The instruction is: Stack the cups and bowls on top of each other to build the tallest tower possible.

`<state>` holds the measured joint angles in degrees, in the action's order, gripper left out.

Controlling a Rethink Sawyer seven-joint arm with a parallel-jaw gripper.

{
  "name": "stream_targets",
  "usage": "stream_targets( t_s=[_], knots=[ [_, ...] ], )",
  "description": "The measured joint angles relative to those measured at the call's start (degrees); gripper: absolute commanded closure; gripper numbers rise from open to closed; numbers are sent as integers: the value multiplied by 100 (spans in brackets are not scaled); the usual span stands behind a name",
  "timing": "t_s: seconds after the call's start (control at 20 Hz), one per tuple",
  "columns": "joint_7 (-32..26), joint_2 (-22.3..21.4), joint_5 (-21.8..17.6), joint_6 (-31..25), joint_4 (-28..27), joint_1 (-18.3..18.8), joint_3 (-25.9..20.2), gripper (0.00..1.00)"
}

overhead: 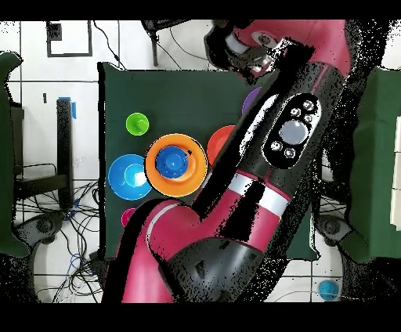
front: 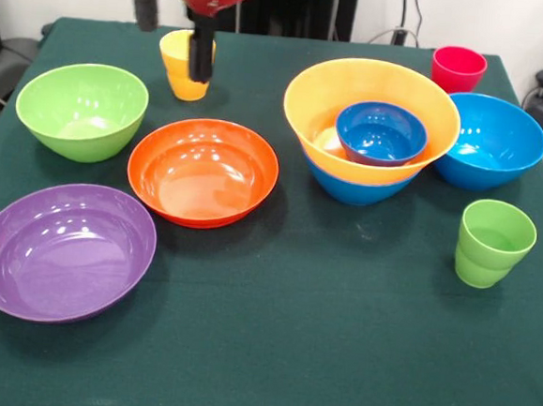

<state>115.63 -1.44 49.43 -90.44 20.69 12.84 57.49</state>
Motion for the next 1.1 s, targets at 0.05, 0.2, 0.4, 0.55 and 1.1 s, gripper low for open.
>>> stream_targets(
  t_s=[0.05,0.2,0.4,0.55,1.1],
  knots=[
    [-16,-2,-37,0,0,28,-40,0],
    [-74,19,-145,0,-17,158,-184,0],
    [-93,45,-243,1,-19,276,-314,0],
    [-93,43,-341,20,-18,323,-457,0],
    [-93,50,-673,415,-17,319,-899,0]
  ],
)
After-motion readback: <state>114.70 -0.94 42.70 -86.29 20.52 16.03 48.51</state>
